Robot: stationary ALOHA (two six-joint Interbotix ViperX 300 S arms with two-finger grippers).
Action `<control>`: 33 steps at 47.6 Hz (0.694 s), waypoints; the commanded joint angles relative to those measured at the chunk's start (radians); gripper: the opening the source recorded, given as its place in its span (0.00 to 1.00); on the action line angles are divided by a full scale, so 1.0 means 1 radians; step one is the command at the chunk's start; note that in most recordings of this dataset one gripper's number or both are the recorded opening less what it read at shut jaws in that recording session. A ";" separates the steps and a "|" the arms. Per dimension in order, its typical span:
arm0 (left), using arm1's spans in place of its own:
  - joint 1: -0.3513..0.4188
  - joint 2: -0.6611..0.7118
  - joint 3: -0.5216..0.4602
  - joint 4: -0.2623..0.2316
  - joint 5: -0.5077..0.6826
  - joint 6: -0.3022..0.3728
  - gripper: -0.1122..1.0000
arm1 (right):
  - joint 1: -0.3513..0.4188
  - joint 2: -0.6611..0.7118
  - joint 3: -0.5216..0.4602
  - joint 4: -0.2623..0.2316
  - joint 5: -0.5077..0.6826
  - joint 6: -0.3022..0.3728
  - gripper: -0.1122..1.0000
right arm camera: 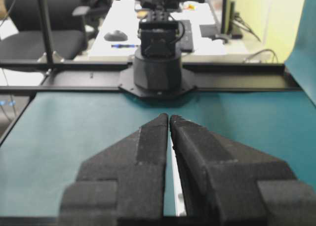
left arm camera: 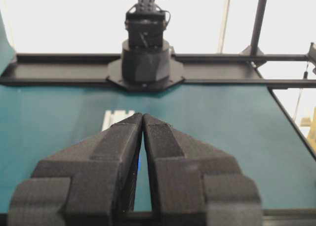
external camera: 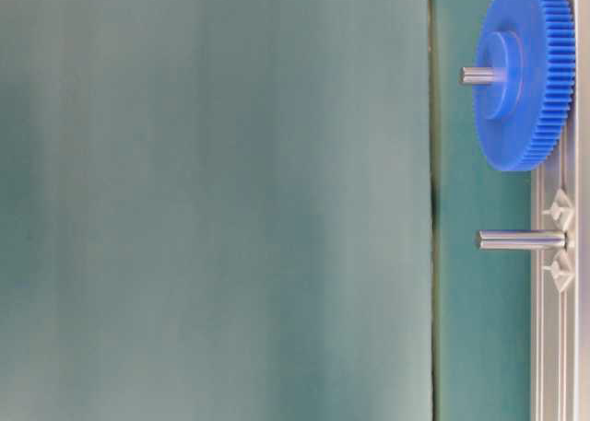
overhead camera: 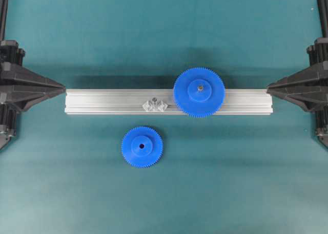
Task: Find the location of the shaft and insert the small gear.
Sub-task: 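Move the left gripper from rest toward the small blue gear on the table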
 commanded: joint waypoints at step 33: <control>-0.049 0.230 -0.129 0.012 0.238 -0.129 0.10 | -0.031 0.058 -0.008 0.031 0.170 0.086 0.12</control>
